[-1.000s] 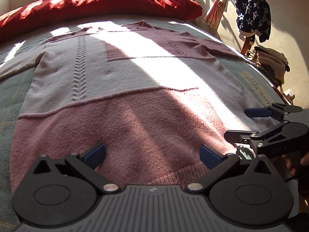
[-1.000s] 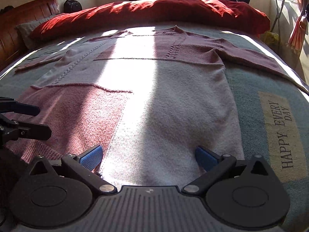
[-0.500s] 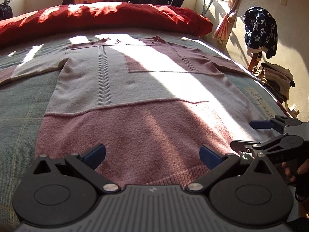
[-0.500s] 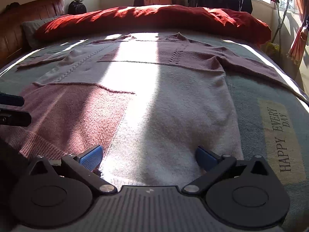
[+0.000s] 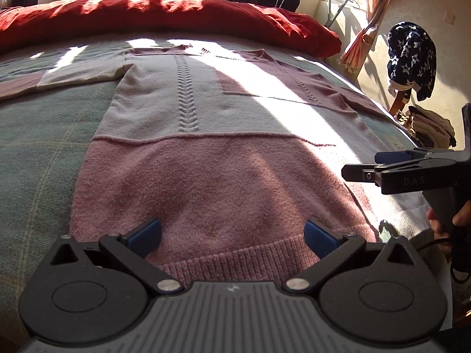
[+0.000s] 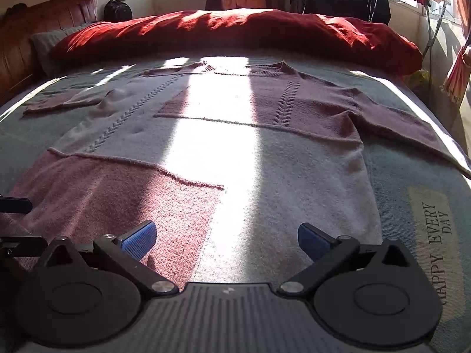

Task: Fold clothes

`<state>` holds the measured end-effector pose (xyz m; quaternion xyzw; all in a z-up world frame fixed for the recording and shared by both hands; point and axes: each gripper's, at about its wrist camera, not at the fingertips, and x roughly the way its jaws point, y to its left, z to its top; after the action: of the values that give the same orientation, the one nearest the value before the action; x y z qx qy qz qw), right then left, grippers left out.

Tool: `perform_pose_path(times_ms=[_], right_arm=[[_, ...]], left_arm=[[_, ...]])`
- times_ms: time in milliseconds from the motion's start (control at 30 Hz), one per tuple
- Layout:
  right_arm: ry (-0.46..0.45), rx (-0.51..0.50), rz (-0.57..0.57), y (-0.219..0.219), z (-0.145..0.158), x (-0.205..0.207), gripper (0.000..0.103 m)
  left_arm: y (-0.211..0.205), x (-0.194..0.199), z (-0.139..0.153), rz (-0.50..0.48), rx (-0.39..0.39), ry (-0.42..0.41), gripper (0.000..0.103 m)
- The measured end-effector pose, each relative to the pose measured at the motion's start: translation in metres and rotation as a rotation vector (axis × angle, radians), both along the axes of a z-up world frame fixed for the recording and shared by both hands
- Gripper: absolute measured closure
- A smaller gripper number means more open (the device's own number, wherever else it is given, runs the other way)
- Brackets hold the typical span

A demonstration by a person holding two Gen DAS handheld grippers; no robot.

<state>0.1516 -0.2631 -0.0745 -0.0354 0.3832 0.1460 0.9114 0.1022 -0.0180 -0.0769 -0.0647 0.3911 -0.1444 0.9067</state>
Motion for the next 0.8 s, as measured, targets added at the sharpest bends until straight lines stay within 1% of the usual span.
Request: perform_pose_path(times_ms=[67,167,333,433,500,533,667,800], right_arm=[[0.023,-0.001,0.011,0.007,-0.006,0.006,0.0],[0.009,-0.057,0.031,0.016,-0.012,-0.004,0.0],[0.017,-0.081,0.056,0.016,-0.012,-0.039,0.0],[0.014,-0.061,0.061,0.01,-0.014,-0.053,0.0],[0.003,-0.044,0.059,0.006,-0.016,-0.056,0.0],[0.003,-0.043,0.057,0.006,-0.016,-0.056,0.0],[0.003,-0.047,0.051,0.008,-0.017,-0.055,0.0],[0.001,-0.031,0.057,0.004,-0.018,-0.055,0.0]], left_arm=[[0.002,-0.002,-0.001,-0.002,-0.011,-0.004,0.001],[0.003,-0.003,-0.002,-0.008,-0.008,-0.009,0.001],[0.001,-0.004,0.003,-0.009,0.004,-0.015,0.0],[0.0,0.003,0.015,-0.023,0.013,-0.052,0.001],[0.002,0.015,0.025,-0.022,0.033,-0.099,0.001],[0.003,0.021,0.026,-0.018,0.034,-0.106,0.001],[0.013,0.047,0.019,0.016,-0.009,-0.064,0.001],[0.023,0.041,0.011,0.034,-0.041,-0.054,0.001]])
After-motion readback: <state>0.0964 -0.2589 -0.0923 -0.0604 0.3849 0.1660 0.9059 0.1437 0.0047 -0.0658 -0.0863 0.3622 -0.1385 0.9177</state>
